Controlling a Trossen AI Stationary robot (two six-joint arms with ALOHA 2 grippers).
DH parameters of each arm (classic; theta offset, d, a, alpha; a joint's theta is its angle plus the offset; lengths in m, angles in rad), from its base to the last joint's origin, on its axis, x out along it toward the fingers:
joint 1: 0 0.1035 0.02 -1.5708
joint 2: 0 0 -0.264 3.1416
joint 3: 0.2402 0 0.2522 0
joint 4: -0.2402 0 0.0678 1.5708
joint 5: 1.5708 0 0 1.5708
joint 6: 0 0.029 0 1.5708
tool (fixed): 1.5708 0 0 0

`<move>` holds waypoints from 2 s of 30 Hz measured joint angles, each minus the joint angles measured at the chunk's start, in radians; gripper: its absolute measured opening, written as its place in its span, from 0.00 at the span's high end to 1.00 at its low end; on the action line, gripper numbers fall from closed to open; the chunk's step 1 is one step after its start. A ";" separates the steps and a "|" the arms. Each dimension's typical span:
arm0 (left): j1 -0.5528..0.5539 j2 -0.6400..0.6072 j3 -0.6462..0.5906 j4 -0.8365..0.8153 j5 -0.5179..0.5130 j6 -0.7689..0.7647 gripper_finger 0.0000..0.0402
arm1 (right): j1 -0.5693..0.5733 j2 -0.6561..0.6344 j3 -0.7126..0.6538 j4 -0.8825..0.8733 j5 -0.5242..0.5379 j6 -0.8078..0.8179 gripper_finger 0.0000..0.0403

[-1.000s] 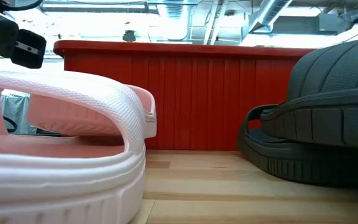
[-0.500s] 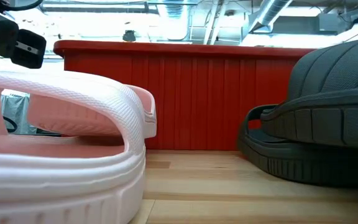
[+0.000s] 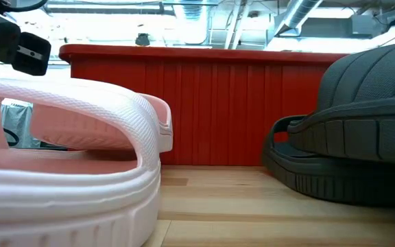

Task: Pick and place slides into bin

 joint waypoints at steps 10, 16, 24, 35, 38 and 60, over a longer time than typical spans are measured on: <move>0.000 0.000 0.000 0.008 -0.033 0.000 0.81 | 0.000 0.000 0.000 0.000 0.000 0.000 0.44; 0.000 0.000 0.000 0.011 -0.092 0.001 0.81 | 0.000 0.000 0.000 0.000 0.000 0.000 0.44; 0.000 0.000 0.000 0.012 -0.097 -0.324 0.81 | 0.000 0.000 0.000 0.000 0.000 0.000 0.44; -0.058 0.000 0.000 0.563 0.156 -0.736 0.81 | 0.000 0.000 0.000 0.000 0.000 0.000 0.44; -0.083 -0.001 0.013 0.764 0.113 -0.633 0.81 | 0.000 0.000 0.000 0.000 0.000 0.000 0.44; -0.100 0.433 0.665 -0.237 -0.460 -0.225 0.81 | 0.000 0.000 0.000 0.000 0.000 0.000 0.44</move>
